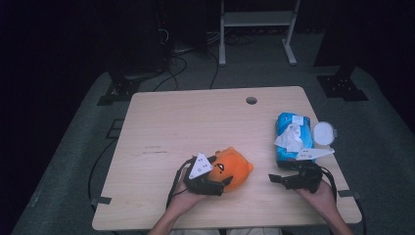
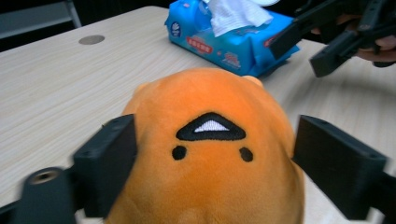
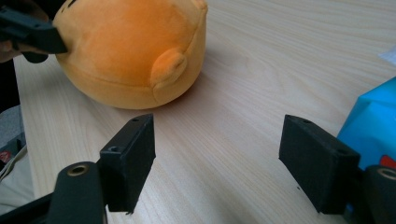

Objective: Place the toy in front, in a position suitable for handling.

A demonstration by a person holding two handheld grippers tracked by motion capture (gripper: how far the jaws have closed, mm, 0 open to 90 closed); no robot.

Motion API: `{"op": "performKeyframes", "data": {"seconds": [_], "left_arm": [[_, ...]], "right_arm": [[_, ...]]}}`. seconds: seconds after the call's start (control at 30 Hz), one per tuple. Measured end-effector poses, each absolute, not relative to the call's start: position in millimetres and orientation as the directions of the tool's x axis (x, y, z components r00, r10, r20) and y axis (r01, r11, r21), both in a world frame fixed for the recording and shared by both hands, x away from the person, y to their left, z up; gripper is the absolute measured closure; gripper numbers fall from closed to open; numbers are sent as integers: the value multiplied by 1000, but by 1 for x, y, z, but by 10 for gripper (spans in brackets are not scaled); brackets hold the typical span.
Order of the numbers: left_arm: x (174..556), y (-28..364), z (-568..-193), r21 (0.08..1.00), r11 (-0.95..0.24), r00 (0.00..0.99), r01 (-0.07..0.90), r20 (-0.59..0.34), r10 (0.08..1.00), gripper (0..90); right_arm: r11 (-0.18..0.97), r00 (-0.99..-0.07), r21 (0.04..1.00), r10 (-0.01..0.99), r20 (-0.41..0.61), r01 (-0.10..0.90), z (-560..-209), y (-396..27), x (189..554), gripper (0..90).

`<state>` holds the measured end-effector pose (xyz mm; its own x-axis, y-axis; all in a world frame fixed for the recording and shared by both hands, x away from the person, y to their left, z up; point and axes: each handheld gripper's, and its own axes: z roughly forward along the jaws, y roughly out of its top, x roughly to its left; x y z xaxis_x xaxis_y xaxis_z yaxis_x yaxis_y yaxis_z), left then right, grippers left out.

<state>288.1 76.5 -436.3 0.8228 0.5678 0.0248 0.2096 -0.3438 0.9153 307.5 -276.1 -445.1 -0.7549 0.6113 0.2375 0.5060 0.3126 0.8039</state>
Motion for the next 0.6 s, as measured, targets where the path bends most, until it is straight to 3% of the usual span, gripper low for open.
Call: {"op": "performKeyframes", "data": {"seconds": [0.17, 0.6], "left_arm": [[288, 77, -435, 920, -319, 813, 227, 1, 582, 84], [299, 93, -439, 920, -257, 782, 295, -79, 618, 84]], "right_arm": [[292, -749, 817, 620, 235, 498, -444, -279, 305, 274], [322, -779, 826, 593, 206, 464, -440, -271, 306, 272]]}}
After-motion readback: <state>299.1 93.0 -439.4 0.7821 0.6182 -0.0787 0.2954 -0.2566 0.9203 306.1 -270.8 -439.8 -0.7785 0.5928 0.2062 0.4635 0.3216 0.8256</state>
